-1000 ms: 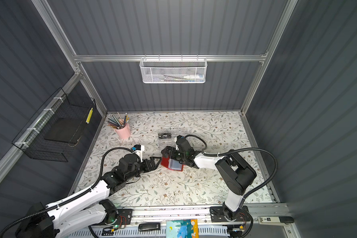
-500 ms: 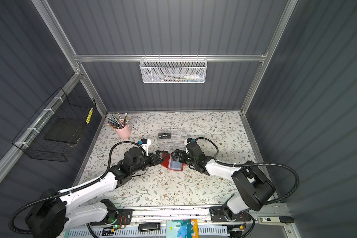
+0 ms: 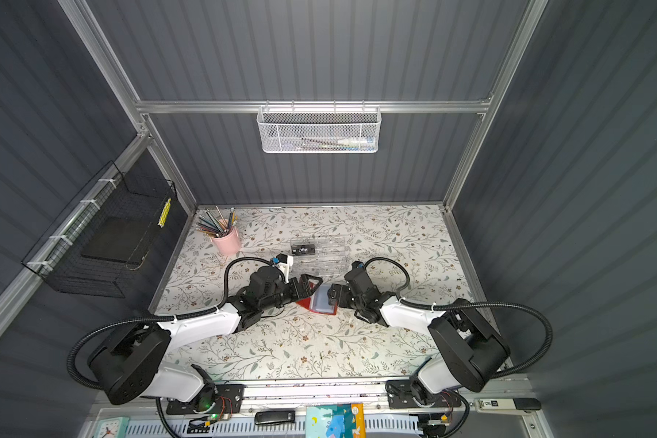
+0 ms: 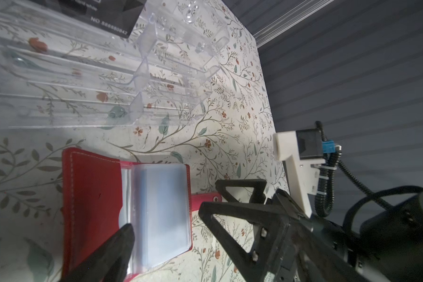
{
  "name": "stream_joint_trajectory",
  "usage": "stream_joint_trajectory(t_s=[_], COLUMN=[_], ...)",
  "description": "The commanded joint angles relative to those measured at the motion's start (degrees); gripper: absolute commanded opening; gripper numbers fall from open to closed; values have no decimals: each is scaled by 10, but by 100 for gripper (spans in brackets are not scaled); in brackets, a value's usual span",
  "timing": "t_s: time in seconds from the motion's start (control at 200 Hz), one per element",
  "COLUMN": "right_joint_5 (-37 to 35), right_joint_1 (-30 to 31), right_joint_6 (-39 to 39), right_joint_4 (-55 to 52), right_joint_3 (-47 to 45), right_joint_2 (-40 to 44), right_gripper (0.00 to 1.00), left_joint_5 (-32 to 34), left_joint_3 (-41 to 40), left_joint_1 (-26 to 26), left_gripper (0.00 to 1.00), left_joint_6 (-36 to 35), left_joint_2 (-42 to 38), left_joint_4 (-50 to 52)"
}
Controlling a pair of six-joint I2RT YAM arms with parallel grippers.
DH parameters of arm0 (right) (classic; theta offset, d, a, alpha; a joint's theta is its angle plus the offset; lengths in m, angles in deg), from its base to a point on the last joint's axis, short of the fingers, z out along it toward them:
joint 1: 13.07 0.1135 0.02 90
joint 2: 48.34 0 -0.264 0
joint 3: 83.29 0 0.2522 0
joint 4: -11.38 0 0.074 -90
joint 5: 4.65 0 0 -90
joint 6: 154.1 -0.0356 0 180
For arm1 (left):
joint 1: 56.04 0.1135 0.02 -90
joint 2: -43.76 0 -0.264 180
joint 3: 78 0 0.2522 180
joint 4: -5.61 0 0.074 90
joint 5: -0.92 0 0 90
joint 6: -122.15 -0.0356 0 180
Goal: Take the credit cards out of the card holder
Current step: Open the card holder at the center of the table.
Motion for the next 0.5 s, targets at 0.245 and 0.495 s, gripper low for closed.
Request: stream_joint_trajectory(t_s=[0.245, 0.495], right_joint_5=[-86, -115], right_joint_1=[7, 17], right_joint_6=[40, 47], right_joint_4=[-54, -72], right_joint_3=[17, 30], right_joint_2=[-40, -63], right_gripper=[99, 99], left_joint_5=[-3, -2], left_joint_3=[-24, -43], left_joint_1=[-2, -3], left_gripper=[100, 100], left_joint_6=[12, 12], left_joint_2=[52, 71], left_joint_4=[-60, -75])
